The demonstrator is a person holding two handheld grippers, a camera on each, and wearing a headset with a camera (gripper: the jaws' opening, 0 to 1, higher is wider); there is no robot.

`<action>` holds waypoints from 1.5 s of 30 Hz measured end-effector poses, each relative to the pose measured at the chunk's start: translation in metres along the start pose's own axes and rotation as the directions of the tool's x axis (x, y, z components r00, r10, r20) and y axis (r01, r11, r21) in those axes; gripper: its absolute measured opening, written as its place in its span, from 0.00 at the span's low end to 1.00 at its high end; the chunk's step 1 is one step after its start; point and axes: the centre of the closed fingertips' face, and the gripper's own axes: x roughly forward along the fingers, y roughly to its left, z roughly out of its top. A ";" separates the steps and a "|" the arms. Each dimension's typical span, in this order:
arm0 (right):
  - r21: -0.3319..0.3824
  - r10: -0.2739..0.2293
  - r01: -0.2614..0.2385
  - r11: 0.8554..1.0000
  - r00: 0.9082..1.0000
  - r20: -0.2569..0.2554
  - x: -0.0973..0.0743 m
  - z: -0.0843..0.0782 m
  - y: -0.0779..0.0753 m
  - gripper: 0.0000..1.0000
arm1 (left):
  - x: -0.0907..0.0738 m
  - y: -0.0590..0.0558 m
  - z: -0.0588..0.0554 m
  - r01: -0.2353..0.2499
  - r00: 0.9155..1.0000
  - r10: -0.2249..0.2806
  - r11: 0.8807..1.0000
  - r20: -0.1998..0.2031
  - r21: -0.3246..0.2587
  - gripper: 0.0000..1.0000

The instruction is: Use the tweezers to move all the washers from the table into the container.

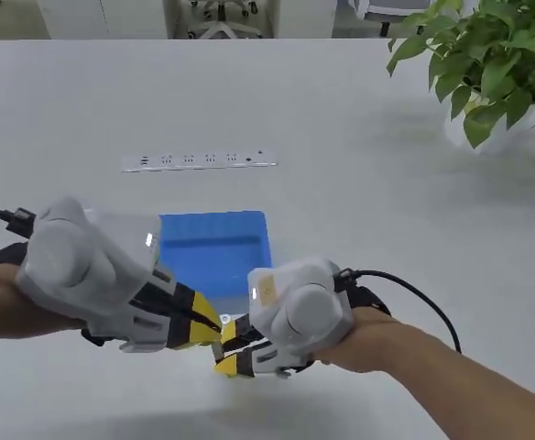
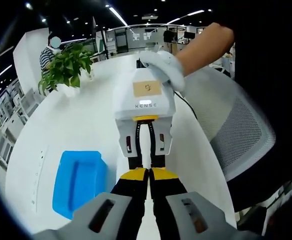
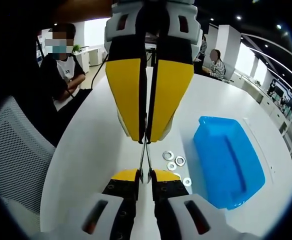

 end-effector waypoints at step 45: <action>0.097 -0.124 0.124 0.988 0.992 -0.008 -0.030 -0.020 -0.026 0.31 | -0.003 0.037 0.007 -0.039 0.999 0.039 0.999 0.011 0.033 0.05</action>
